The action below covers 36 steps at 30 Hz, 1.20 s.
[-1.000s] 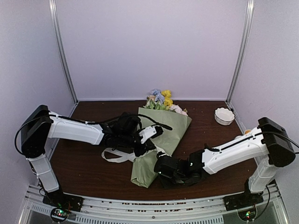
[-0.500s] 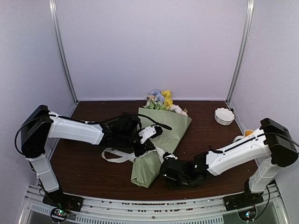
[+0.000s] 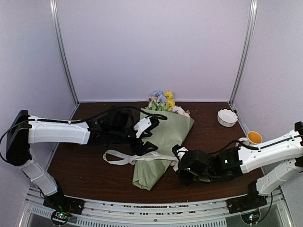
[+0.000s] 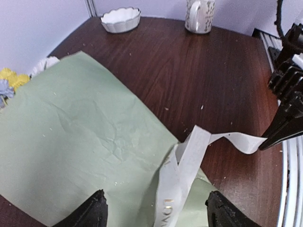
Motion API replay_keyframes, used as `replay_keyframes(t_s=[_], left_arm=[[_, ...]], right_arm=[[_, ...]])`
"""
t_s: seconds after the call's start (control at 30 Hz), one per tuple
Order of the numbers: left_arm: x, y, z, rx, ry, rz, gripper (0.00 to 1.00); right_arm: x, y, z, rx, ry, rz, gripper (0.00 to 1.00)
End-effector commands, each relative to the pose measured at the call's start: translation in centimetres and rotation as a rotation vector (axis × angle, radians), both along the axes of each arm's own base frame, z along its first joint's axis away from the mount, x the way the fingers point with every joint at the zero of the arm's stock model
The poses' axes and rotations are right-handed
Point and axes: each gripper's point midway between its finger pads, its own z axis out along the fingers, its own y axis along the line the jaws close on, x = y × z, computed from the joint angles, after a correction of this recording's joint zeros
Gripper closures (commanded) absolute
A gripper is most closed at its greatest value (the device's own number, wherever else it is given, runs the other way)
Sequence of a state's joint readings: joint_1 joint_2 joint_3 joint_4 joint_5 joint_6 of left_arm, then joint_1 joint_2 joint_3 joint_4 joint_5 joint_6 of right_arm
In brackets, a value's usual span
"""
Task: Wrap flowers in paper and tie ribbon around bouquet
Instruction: Cross the ribbon over the folded bouquet.
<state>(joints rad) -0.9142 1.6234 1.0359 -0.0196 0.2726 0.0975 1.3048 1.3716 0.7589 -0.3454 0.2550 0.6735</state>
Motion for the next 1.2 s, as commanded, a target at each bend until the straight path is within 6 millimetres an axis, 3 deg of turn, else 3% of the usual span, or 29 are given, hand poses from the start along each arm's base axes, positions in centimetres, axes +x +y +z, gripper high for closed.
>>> replay_keyframes(t_s=[0.0,0.1,0.2,0.27,0.4,0.47,0.53,0.63,0.73,0.87,0.97,1.1,1.17], left_arm=[[0.2,0.8,3.6,-0.092,-0.021,0.018,0.22],[1.2,2.3,3.6,-0.075,0.03,0.126,0.22],[3.6,6.3,1.9,0.067,0.093,0.391,0.3],[4.4,10.2,0.0,0.157,0.155,0.557,0.34],[4.2,17.2,-4.7,0.188,0.313,0.776,0.33],[3.8,19.9,-7.2,0.208,0.365,0.849,0.3],[3.6,21.2,-9.2,0.25,0.381,0.886,0.28],[3.4,21.2,-11.5,0.294,0.425,0.881,0.27],[3.5,20.6,-12.3,0.289,0.447,0.86,0.27],[3.6,21.5,-13.5,0.346,0.437,0.888,0.35],[3.5,20.9,-14.3,0.352,0.461,0.863,0.54],[3.7,20.3,-15.3,0.342,0.479,0.849,1.0],[4.4,20.1,-14.8,0.322,0.459,0.856,1.0]], right_arm=[[1.0,0.9,5.8,0.021,-0.158,0.141,1.0],[2.4,0.6,8.6,0.088,-0.192,0.15,1.0],[3.6,0.6,10.5,0.183,-0.21,0.137,1.0],[3.8,1.1,10.9,0.204,-0.219,0.148,1.0],[3.9,2.4,11.1,0.201,-0.207,0.19,1.0],[4.2,3.2,12.5,0.245,-0.21,0.214,1.0],[4.7,3.7,13.9,0.288,-0.213,0.228,1.0],[5.7,4.0,15.7,0.327,-0.226,0.242,1.0],[6.8,4.0,16.8,0.35,-0.233,0.239,1.0],[8.6,3.7,17.5,0.388,-0.223,0.214,1.0],[9.7,3.5,18.7,0.449,-0.216,0.189,1.0],[11.8,2.2,19.7,0.472,-0.23,0.134,1.0],[12.9,1.4,20.4,0.49,-0.232,0.099,1.0]])
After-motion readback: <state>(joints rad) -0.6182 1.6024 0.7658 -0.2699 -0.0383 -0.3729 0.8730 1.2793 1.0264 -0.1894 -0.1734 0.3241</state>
